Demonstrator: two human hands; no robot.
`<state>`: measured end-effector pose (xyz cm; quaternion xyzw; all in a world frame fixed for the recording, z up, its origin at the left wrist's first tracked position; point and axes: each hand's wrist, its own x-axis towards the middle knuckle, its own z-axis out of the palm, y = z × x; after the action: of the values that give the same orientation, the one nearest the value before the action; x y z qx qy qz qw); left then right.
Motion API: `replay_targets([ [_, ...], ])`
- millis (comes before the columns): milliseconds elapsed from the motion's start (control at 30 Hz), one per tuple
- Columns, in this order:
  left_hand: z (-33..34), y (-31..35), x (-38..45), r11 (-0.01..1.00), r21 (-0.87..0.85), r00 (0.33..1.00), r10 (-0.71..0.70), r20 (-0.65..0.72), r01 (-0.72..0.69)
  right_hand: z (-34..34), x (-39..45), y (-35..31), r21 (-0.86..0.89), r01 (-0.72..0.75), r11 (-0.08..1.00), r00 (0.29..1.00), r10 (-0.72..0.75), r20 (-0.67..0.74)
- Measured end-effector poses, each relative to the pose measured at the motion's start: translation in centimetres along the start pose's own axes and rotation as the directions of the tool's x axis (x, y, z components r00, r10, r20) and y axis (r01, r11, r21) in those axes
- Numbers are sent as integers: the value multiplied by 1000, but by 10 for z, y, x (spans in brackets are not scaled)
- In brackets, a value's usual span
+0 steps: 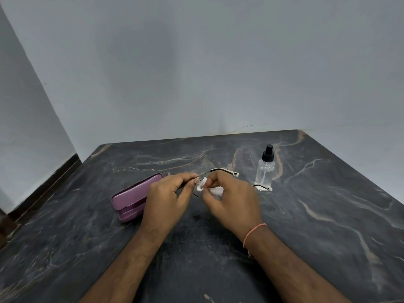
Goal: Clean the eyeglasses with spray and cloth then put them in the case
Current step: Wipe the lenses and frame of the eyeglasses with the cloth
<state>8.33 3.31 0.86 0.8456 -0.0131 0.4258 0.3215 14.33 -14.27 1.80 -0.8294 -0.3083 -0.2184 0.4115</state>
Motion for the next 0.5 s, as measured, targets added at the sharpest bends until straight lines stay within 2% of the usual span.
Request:
replay_targets([
  [100,0,1,0,1000,-6,1000,11,26,-11,2,2,1,1,-29,1000,999,29,-22],
  [233,0,1,0,1000,0,1000,18,7,-18,1,1,1,190,-82,978,996,72,60],
  [400,-2,2,1,1000,7,1000,27,3,-27,2,0,2,-21,-76,997,997,76,1],
  [500,-2,5,1,998,-3,998,56,23,-56,5,3,5,-17,-57,998,998,57,-13],
])
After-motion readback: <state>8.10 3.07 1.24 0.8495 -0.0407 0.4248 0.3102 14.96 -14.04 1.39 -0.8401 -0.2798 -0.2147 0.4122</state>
